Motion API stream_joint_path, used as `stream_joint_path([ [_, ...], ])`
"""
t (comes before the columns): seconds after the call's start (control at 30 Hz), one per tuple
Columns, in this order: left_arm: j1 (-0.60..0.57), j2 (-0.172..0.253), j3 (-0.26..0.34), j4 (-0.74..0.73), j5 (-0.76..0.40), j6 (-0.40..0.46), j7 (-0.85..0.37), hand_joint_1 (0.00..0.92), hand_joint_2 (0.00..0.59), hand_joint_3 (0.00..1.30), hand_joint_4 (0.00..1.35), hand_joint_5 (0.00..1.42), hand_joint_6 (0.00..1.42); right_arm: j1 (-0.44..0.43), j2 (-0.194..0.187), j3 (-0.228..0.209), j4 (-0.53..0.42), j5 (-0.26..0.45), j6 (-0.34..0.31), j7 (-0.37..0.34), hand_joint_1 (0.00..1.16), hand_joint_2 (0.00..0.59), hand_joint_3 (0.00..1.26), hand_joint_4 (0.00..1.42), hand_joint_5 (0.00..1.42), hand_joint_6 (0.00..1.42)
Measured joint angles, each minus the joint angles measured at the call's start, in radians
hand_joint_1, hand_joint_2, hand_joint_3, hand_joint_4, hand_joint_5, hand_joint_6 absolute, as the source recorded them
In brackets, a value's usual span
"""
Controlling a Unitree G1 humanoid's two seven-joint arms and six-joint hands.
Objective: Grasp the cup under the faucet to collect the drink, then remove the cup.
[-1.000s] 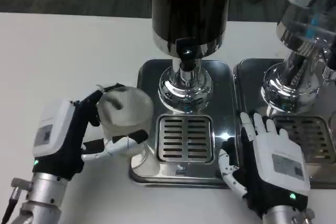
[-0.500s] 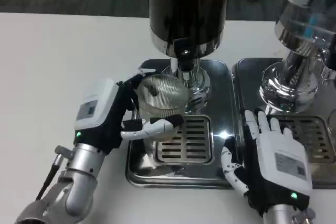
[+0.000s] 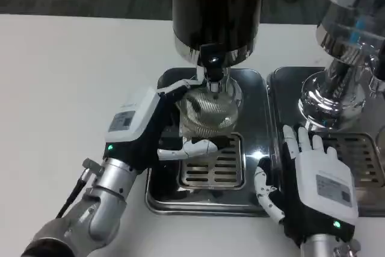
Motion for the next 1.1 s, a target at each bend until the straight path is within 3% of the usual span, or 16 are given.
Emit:
stream_joint_path([
  [0.13, -0.002, 0.000, -0.022, 0.000, 0.000, -0.001, 0.007, 0.279, 0.088, 0.36, 0.52, 0.73, 0.73, 0.001, 0.002, 0.001, 0.000, 0.000, 0.004, 0.000, 0.16, 0.505, 0.06, 0.00, 0.00, 0.00],
  [0.47, -0.002, 0.001, -0.036, 0.013, -0.008, -0.010, -0.012, 0.014, 0.009, 0.26, 0.36, 0.56, 0.47, 0.010, 0.005, 0.013, -0.007, 0.000, 0.017, 0.000, 0.17, 0.505, 0.07, 0.00, 0.00, 0.00],
  [0.87, 0.050, 0.030, 0.023, -0.001, -0.077, -0.081, -0.056, 0.000, 0.000, 0.23, 0.30, 0.53, 0.45, 0.011, -0.004, 0.017, -0.008, 0.000, 0.017, 0.000, 0.17, 0.503, 0.06, 0.00, 0.00, 0.00],
  [1.0, 0.091, 0.059, 0.086, -0.014, -0.145, -0.129, -0.099, 0.000, 0.001, 0.12, 0.13, 0.37, 0.25, 0.011, -0.008, 0.019, -0.011, 0.000, 0.017, 0.000, 0.17, 0.501, 0.06, 0.00, 0.00, 0.00],
  [1.1, 0.117, 0.091, 0.117, -0.019, -0.177, -0.148, -0.127, 0.000, 0.037, 0.00, 0.00, 0.18, 0.11, 0.011, -0.009, 0.019, -0.011, 0.000, 0.017, 0.000, 0.17, 0.497, 0.06, 0.00, 0.00, 0.00],
])
